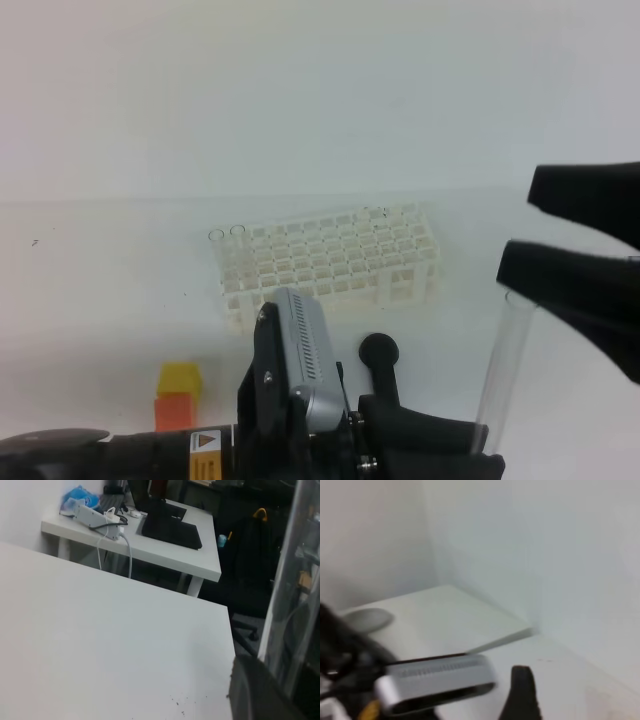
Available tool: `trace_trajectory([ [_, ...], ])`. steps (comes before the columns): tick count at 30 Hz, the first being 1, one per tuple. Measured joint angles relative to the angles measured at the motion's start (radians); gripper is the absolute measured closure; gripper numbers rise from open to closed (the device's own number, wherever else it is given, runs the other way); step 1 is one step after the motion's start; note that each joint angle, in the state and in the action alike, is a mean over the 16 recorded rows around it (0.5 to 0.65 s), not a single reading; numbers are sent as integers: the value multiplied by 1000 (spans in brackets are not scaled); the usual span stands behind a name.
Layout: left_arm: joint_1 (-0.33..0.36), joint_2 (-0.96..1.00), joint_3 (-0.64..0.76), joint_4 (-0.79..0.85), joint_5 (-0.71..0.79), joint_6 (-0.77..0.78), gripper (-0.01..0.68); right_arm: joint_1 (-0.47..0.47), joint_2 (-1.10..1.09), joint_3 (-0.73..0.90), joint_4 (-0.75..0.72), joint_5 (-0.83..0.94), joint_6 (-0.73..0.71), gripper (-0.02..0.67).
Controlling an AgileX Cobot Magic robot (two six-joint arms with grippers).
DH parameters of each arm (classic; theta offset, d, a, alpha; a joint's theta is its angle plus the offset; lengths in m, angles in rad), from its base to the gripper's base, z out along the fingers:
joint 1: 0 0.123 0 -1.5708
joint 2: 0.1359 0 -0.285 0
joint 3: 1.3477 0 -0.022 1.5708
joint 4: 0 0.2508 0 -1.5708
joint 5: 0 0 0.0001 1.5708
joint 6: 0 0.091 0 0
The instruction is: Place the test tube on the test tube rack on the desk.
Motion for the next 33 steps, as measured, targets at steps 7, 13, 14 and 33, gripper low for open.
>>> trace_trajectory([
  [7,0,0,0,-36,-8,-6,572,0,1,-2,-11,59,24,133],
  [13,0,-1,0,-57,-20,-11,585,0,10,-3,-30,76,36,133],
  [14,0,-1,0,-59,-22,-12,592,0,14,-3,-33,75,39,133],
  [33,0,0,0,-42,9,-140,523,0,157,-4,-29,156,90,390],
])
